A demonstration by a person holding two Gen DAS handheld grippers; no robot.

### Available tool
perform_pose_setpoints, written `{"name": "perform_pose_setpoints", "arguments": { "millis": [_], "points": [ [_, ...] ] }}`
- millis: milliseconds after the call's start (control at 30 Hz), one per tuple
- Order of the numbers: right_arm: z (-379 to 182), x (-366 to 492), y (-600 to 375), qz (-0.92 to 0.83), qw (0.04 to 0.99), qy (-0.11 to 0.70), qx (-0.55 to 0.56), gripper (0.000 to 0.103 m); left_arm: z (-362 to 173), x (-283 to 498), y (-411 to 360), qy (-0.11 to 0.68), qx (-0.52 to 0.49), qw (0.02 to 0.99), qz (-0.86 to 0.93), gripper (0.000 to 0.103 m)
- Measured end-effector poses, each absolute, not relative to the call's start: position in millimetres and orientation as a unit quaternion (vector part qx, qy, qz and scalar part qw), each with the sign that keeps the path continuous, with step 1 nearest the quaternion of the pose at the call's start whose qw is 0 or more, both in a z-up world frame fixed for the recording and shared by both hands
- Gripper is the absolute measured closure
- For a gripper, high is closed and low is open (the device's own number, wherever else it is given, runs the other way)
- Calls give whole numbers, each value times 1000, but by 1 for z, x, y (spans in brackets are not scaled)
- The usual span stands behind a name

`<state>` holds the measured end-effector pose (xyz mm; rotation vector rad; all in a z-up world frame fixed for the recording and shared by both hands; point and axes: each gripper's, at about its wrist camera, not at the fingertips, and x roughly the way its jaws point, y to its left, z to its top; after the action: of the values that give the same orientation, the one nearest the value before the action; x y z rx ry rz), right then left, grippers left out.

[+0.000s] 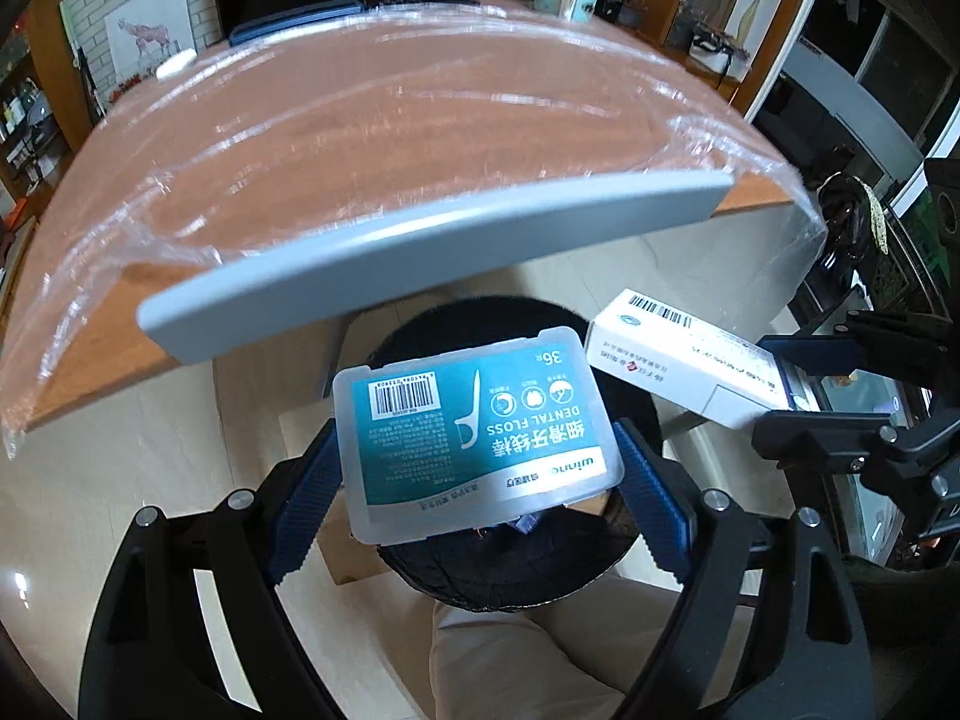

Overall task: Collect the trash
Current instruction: 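Open both tools to drop the floss and medicine boxes into the bin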

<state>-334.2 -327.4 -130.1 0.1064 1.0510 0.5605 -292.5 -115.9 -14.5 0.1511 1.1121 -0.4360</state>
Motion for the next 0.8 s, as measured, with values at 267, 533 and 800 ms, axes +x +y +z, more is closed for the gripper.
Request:
{"name": "perform_pose_setpoints", "arguments": {
  "millis": [267,533,800],
  "points": [
    [-160,-313,-316,252,815,521,39,52,-43,-280,-118,546,86,810,-198,15],
    [-170,-299,-318,247,809,529,72,26,-59,-273,-120,569,83,790,-214,13],
    [-130,-303,-324,247,832,493,61,24,-27,-276,-111,543,65,807,-222,13]
  ]
}}
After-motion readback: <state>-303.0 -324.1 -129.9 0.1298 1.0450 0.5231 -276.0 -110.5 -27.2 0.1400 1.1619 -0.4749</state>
